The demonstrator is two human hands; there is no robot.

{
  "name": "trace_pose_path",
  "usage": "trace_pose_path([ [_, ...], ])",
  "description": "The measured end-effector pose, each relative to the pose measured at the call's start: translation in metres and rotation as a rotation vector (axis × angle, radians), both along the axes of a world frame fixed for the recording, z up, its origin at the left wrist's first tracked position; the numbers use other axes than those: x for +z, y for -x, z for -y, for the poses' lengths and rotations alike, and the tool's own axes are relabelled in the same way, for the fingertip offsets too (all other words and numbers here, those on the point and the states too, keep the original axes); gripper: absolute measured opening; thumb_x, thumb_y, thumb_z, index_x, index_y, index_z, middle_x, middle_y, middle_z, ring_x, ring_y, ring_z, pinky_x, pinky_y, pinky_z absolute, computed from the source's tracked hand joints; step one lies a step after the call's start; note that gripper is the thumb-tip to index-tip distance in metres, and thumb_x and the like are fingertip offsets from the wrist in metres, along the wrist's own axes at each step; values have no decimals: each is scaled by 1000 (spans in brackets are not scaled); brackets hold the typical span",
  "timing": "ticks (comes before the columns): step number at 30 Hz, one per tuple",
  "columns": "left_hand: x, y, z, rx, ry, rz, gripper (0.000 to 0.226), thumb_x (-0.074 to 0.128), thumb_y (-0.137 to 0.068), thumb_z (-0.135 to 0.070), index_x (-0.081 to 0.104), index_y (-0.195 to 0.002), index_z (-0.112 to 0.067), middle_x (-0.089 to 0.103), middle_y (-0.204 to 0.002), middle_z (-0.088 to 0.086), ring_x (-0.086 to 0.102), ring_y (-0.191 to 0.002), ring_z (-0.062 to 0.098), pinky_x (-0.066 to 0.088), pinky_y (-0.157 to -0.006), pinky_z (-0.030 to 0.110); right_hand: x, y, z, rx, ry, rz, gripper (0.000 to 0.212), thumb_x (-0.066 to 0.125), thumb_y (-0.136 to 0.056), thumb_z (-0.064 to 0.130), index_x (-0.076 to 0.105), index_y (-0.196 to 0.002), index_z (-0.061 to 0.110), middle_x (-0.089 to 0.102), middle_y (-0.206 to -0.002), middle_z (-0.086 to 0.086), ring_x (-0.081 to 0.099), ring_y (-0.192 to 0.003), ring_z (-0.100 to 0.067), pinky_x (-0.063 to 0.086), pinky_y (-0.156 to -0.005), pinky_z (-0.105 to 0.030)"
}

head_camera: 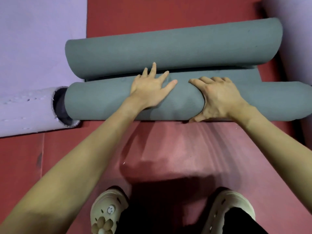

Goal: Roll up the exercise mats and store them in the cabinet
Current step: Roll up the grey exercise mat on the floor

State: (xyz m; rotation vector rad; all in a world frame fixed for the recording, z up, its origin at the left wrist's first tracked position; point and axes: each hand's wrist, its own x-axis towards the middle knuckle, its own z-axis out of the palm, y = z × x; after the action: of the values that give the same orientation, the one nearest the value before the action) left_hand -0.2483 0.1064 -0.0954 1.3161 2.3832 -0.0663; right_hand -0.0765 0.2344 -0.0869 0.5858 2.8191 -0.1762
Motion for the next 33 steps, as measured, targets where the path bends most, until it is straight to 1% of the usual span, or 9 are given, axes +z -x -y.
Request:
trace_pose_path([
  [6, 1, -15, 19, -25, -49, -28, 65, 19, -94, -68, 18, -152, -39, -2, -163, 5, 13, -148, 34, 12, -119, 43, -2, -19, 18, 7, -39, -51, 123, 65, -32, 88, 46, -135, 24, 62, -115, 3, 60, -95, -32, 43, -85, -43],
  [12, 14, -54, 46, -35, 114, 57, 68, 11, -92, -68, 8, -153, -39, -7, -162, 10, 12, -147, 36, 14, -119, 47, 7, -58, 46, 15, 8, -53, 118, 58, -29, 87, 50, -131, 28, 63, -111, 9, 60, -93, -28, 42, -81, -39],
  [17, 14, -85, 82, -30, 69, 27, 71, 5, -91, -68, 10, -153, -36, 4, -163, 6, 9, -148, 34, 11, -120, 44, 6, -79, 64, 36, 73, 0, 119, 59, -30, 88, 50, -133, 29, 62, -112, 10, 62, -95, -27, 42, -85, -40],
  [19, 9, -85, 81, -47, 50, 2, 78, -4, -85, -71, 11, -153, -36, -1, -162, 10, 8, -149, 32, 15, -120, 44, 3, -80, 64, 18, 116, 24, 121, 60, -30, 90, 47, -135, 32, 61, -115, 12, 61, -99, -26, 41, -88, -40],
  [21, 4, -79, 73, -45, 46, 10, 76, -1, -86, -70, 12, -153, -37, -10, -162, 11, 4, -150, 29, 16, -119, 44, 3, -76, 58, 18, 148, 64, 124, 63, -31, 90, 42, -139, 32, 58, -122, 12, 58, -106, -24, 38, -94, -39],
  [23, 0, -71, 65, -33, 52, 28, 70, 9, -91, -68, 8, -154, -36, -16, -161, 11, -2, -150, 26, 15, -119, 45, 7, -72, 53, 17, 206, 74, 125, 68, -36, 87, 37, -143, 31, 52, -130, 10, 53, -114, -22, 34, -99, -37],
  [26, -4, -59, 52, -7, 44, 45, 72, 17, -92, -69, 5, -154, -36, -23, -159, 10, -7, -150, 26, 13, -119, 48, 9, -76, 54, -3, 257, -40, 111, 73, -52, 74, 36, -146, 27, 46, -139, 4, 45, -125, -21, 27, -106, -35],
  [29, -8, -48, 41, 28, -16, 69, 75, 27, -91, -69, 8, -154, -34, -32, -156, 6, -12, -149, 24, 10, -119, 52, 3, -89, 67, -63, 195, -173, 89, 53, -73, 69, 36, -148, 24, 42, -148, -2, 38, -136, -25, 21, -113, -40],
  [33, -11, -39, 30, 57, -53, 121, 77, 35, -90, -68, 10, -154, -34, -35, -155, 4, -15, -148, 24, 4, -119, 54, -6, -90, 75, -100, 49, -195, 69, 25, -94, 62, 29, -152, 24, 34, -155, -2, 27, -144, -24, 17, -118, -44],
])
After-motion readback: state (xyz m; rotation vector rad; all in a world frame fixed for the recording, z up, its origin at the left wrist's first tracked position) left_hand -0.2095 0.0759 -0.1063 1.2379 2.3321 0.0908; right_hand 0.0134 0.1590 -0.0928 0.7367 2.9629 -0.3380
